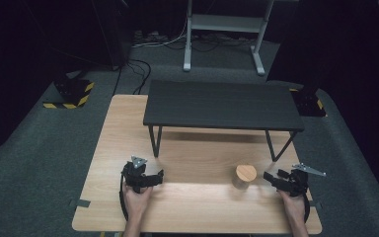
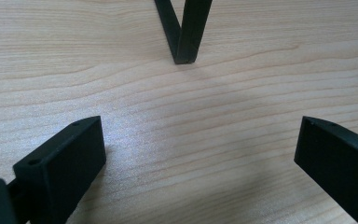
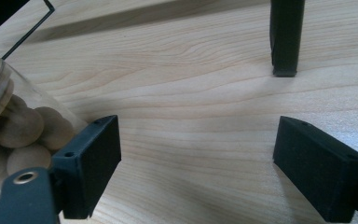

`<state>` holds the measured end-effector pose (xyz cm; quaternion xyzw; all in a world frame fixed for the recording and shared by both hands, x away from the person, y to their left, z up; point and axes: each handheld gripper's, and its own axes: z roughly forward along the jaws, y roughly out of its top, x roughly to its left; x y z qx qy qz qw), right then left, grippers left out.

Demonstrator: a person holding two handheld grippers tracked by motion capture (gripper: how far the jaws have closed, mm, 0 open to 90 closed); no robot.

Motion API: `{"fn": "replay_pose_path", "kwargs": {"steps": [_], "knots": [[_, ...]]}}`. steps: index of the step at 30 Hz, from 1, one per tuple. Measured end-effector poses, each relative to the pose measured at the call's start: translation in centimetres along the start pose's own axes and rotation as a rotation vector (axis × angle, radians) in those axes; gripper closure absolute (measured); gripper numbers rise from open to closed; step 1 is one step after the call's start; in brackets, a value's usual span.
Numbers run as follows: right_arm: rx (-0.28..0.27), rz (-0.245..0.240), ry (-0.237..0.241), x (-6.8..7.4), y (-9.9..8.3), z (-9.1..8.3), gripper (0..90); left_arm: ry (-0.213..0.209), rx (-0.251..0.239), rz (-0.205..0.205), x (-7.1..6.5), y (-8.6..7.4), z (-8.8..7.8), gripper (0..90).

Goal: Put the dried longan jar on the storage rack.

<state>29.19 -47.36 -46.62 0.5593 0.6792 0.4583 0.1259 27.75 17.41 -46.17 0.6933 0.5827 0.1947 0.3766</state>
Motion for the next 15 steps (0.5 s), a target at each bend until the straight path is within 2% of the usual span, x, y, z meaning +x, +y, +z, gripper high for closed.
{"fn": "replay_pose_path", "kwargs": {"steps": [15], "knots": [[0.020,-0.042,0.008,0.30,0.29,0.14,10.9,-0.034,-0.014,-0.025,0.80,-0.24,-0.10,1.6]]}}
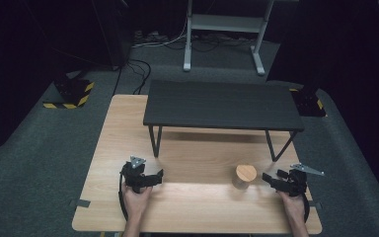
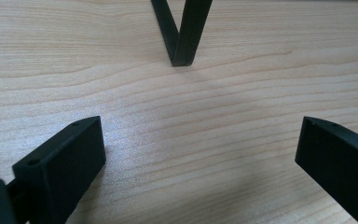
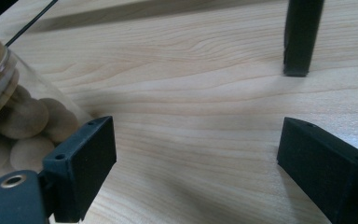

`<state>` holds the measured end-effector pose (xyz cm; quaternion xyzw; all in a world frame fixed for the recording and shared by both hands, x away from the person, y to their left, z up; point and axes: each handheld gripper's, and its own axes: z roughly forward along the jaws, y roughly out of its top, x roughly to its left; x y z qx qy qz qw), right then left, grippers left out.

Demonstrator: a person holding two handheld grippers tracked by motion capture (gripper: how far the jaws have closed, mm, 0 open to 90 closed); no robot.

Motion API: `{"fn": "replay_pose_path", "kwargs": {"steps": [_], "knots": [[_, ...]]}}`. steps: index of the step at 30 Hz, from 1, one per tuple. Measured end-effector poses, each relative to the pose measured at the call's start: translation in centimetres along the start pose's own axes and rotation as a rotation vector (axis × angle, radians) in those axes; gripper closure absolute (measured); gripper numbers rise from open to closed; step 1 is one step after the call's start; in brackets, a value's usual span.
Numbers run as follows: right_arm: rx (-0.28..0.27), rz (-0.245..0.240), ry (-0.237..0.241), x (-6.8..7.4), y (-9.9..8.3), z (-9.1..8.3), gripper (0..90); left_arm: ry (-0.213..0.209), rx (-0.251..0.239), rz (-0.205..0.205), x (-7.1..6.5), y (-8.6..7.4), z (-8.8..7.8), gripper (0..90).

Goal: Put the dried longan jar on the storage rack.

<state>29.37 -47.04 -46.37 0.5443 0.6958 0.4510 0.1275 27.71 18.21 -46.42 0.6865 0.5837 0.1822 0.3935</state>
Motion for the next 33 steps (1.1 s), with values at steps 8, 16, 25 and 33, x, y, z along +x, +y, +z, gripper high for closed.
{"fn": "replay_pose_path", "kwargs": {"steps": [8,16,25,33], "knots": [[-0.014,-0.069,0.010,0.6,-0.6,-0.5,8.9,-0.008,0.000,-0.002,0.2,0.0,0.0,1.5],[-0.017,-0.151,0.047,1.7,-1.2,-1.4,7.5,-0.009,0.000,-0.001,0.1,0.0,0.0,1.4],[-0.018,-0.234,0.099,3.0,-1.1,-1.6,7.3,-0.013,-0.001,-0.002,0.2,0.0,0.0,1.4],[-0.013,-0.291,0.137,4.3,-1.0,-1.3,7.3,-0.015,0.000,-0.001,0.3,0.0,0.0,1.3]]}}
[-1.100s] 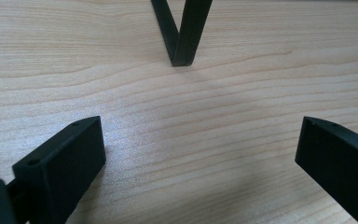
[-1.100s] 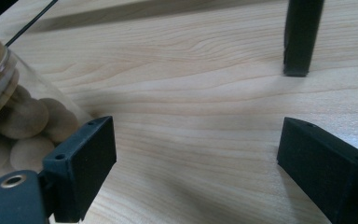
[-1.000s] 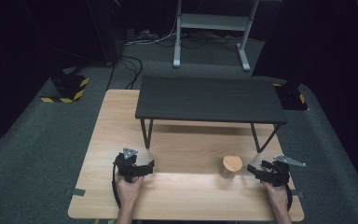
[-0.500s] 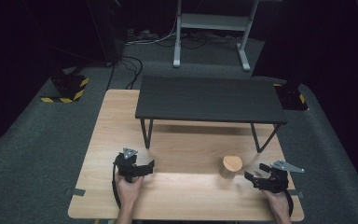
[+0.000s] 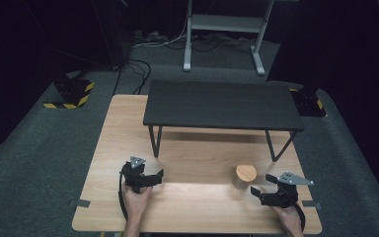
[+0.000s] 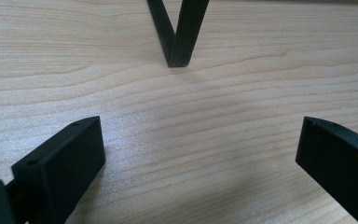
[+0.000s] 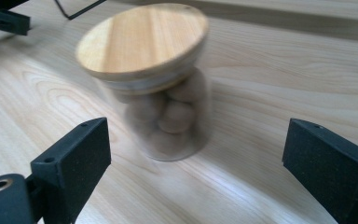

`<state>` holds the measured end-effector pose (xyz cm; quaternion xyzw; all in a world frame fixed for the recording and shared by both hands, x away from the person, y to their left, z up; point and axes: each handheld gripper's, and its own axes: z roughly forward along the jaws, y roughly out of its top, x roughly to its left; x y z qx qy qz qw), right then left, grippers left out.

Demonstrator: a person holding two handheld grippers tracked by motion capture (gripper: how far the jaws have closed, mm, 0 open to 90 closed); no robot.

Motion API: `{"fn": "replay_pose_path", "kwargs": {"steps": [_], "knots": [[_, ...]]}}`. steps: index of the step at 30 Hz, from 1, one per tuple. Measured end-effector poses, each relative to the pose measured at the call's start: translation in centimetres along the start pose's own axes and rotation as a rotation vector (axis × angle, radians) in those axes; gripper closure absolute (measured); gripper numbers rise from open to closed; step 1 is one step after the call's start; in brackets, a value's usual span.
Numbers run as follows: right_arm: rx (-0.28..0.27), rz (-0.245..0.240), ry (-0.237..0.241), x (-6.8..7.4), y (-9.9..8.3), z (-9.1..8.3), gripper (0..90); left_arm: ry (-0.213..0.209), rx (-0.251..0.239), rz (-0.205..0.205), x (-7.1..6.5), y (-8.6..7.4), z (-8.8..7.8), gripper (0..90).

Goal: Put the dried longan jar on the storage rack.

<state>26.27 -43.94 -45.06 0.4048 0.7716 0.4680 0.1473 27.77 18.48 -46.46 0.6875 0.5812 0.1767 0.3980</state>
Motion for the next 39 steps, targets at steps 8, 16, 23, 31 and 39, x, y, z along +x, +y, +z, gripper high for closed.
{"fn": "replay_pose_path", "kwargs": {"steps": [8,16,23,31,39], "knots": [[0.002,-0.039,0.026,0.8,0.7,1.1,7.4,-0.001,-0.001,-0.001,0.0,0.0,0.0,1.3],[0.001,-0.063,0.026,1.5,1.7,2.5,8.1,-0.002,-0.001,-0.001,0.0,0.0,0.0,1.4],[0.007,-0.096,0.012,2.0,2.6,3.7,9.6,-0.004,0.000,0.001,0.0,0.0,0.0,1.3],[0.002,-0.103,-0.007,2.5,2.9,4.2,15.2,-0.007,-0.001,0.000,0.1,0.0,0.0,1.4],[-0.015,-0.099,-0.010,2.4,2.7,4.1,20.5,-0.010,-0.003,-0.002,0.2,-0.1,0.0,1.3]]}}
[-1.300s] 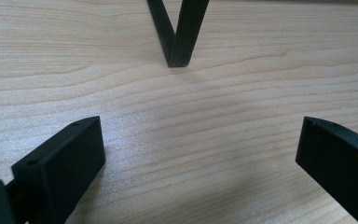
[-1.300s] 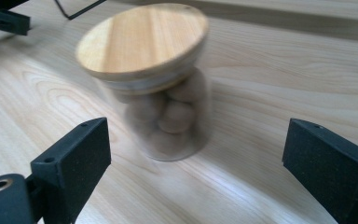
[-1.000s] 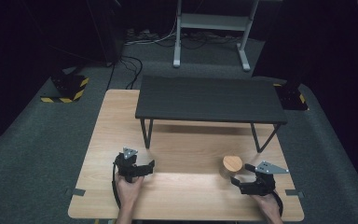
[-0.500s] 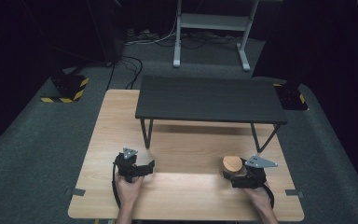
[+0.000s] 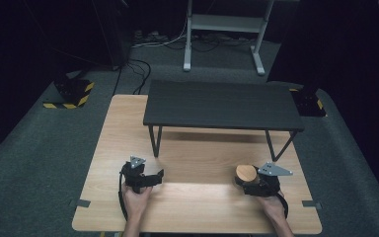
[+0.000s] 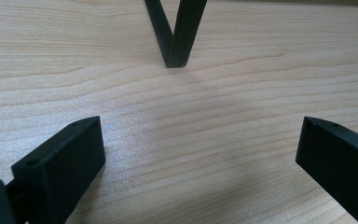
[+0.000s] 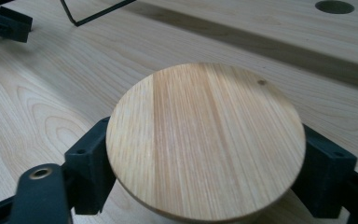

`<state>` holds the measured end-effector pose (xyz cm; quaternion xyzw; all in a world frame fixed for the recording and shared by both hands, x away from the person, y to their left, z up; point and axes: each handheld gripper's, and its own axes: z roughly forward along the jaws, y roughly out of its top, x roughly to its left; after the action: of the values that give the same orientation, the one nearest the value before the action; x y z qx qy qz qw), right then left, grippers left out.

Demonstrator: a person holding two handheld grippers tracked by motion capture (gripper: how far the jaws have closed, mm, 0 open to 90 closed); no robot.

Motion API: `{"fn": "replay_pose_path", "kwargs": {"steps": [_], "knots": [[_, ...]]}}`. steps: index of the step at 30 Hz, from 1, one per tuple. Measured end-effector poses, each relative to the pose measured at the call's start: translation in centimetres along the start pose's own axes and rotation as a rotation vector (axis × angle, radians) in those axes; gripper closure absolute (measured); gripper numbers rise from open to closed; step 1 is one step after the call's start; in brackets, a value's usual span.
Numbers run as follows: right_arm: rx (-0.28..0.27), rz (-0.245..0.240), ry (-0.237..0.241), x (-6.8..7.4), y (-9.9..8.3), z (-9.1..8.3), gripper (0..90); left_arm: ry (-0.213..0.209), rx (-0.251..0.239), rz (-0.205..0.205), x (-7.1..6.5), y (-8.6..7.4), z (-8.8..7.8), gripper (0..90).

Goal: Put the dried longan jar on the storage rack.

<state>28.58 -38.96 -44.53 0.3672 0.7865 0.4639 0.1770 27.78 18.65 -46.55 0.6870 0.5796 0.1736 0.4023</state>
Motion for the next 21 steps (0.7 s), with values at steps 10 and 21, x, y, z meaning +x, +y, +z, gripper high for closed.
{"fn": "replay_pose_path", "kwargs": {"steps": [10,21], "knots": [[-0.014,-0.033,-0.030,0.64,-0.21,-0.16,23.3,-0.003,-0.001,-0.001,0.06,-0.01,-0.01,1.3],[-0.016,-0.038,-0.031,0.67,-0.14,-0.40,24.6,-0.003,-0.001,-0.001,0.06,-0.01,-0.01,1.3]]}}
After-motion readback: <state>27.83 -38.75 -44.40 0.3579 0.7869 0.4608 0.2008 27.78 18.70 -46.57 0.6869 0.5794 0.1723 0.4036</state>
